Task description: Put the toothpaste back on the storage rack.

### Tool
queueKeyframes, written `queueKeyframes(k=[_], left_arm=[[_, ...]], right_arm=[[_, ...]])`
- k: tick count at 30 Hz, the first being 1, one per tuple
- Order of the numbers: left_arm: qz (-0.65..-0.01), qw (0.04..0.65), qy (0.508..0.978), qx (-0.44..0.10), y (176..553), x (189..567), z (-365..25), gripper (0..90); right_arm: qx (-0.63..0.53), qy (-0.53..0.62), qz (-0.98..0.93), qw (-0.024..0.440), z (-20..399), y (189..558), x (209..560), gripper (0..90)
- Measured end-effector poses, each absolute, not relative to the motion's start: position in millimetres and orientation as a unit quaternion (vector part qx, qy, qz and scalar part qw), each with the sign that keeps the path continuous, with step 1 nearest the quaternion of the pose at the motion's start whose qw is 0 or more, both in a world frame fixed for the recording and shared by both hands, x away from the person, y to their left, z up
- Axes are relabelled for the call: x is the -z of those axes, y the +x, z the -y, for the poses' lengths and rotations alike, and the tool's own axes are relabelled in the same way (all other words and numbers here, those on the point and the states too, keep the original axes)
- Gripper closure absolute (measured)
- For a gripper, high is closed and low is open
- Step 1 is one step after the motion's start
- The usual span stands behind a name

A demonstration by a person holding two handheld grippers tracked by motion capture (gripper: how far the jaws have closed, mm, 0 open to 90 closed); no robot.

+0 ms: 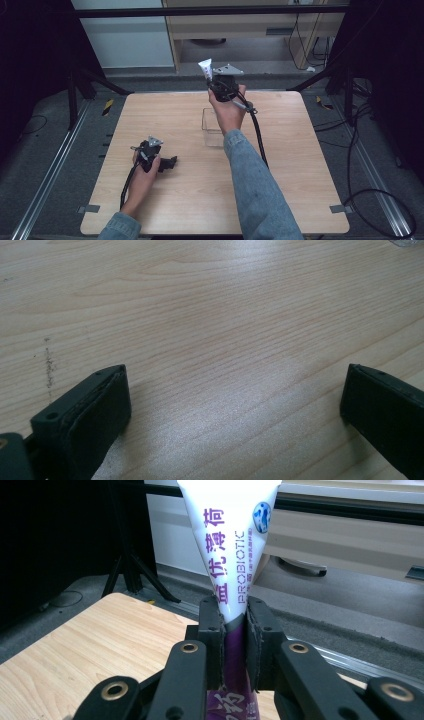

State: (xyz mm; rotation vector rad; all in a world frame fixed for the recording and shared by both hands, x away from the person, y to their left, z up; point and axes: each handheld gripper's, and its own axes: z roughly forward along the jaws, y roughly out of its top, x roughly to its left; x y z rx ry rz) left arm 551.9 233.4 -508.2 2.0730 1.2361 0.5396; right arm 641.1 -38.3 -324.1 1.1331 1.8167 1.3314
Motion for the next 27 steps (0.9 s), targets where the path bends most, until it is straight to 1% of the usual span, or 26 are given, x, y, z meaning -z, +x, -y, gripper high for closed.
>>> queueKeyframes(k=[5, 14, 27], left_arm=[[-0.472, 0.328, 0.792, -0.206, 551.9, 508.2, -233.4, 0.0], [-0.472, 0.328, 0.792, -0.206, 551.9, 508.2, -233.4, 0.0], [-0.473, 0.328, 0.791, -0.206, 551.8, 508.3, -233.3, 0.0]], right_arm=[[-0.504, 0.432, -0.684, 0.303, 38.5, 640.9, 333.4, 79.4], [-0.501, 0.433, -0.686, 0.302, 39.9, 640.8, 340.0, 79.3], [-0.497, 0.433, -0.691, 0.295, 43.1, 631.2, 352.8, 79.3]])
